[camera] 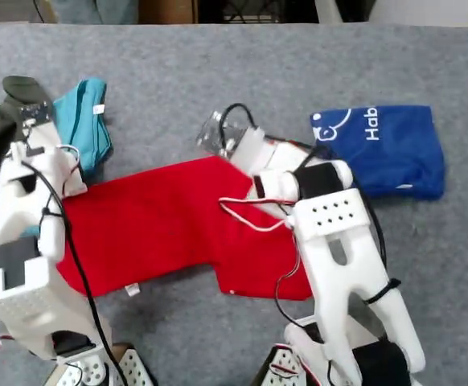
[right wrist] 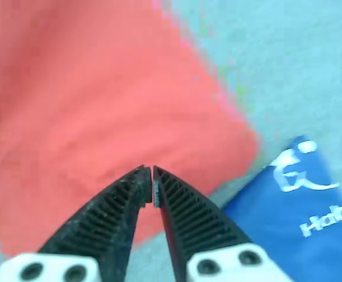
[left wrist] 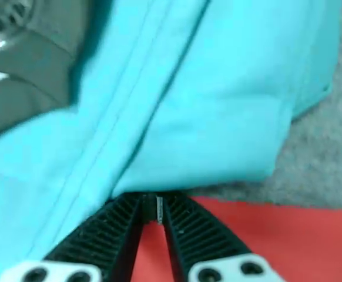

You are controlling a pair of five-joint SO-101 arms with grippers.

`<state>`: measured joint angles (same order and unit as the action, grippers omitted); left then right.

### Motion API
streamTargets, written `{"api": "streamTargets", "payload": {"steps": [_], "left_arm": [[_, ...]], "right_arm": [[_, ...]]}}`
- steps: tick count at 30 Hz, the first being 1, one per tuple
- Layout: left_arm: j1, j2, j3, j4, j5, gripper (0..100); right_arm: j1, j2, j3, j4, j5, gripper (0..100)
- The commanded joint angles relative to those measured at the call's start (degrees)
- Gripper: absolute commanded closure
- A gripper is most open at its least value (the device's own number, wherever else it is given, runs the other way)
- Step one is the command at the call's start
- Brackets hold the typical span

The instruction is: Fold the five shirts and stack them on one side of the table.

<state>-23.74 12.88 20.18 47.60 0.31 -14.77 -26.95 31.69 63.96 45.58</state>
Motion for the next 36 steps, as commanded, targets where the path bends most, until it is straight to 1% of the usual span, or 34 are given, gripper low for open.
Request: {"api": "streamTargets", "payload": {"steps": [1, 3, 5, 7, 9, 10, 12, 15, 18, 20, 23, 24, 28, 29, 31, 36], "left_arm": [[-1.98, -2.11, -8.57, 6.95, 0.00, 97], [-2.86, -5.71, -12.53, 13.19, -0.09, 97], [-3.03, -8.53, -17.10, 17.41, -0.53, 96], [-2.42, -9.41, -22.20, 19.34, -2.64, 92], [-0.48, -7.38, -26.86, 19.60, -2.73, 87], [0.48, -5.45, -28.97, 19.34, -2.73, 87], [3.12, 0.62, -32.84, 18.11, -2.81, 87], [5.93, 13.63, -39.87, 13.71, -3.08, 87], [6.46, 27.43, -50.51, 7.65, -3.96, 85], [6.02, 36.48, -59.82, 8.62, -6.24, 82], [2.51, 47.30, -75.38, 15.91, -6.86, 82], [0.92, 50.29, -81.19, 18.81, -6.77, 84], [-6.99, 59.69, -103.43, 27.08, -6.86, 98], [-9.19, 61.71, -108.35, 28.66, -6.86, 96], [-13.49, 64.97, -116.35, 31.38, -6.77, 97], [-22.55, 62.68, -114.33, 31.65, -6.86, 97]], "right_arm": [[0.79, 1.71, -2.95, -4.57, -1.85, 98.4], [0.88, 3.74, -3.56, -4.92, -1.85, 98.4], [1.67, 5.93, -4.70, -4.92, -1.85, 98.4], [2.29, 8.57, -6.64, -5.01, -1.85, 98.4], [3.34, 11.91, -8.84, -4.92, -1.85, 98.4], [3.52, 13.58, -10.07, -4.75, -1.85, 98.4], [4.13, 17.01, -12.09, -4.66, -1.85, 98.4], [4.31, 22.02, -14.64, -4.66, -1.85, 98.4], [4.66, 26.77, -16.13, -5.54, -1.85, 98.5], [5.54, 29.58, -17.10, -5.80, -1.85, 98.5], [7.30, 31.96, -18.33, -5.71, -1.85, 98.5], [8.00, 32.31, -18.59, -5.71, -1.85, 98.5], [9.67, 32.84, -18.59, -5.80, -1.85, 98.5], [9.93, 32.84, -18.59, -5.80, -1.85, 98.5], [9.93, 32.92, -18.59, -5.80, -1.85, 98.5], [9.67, 33.10, -18.77, -6.33, -1.85, 98.5]]}}
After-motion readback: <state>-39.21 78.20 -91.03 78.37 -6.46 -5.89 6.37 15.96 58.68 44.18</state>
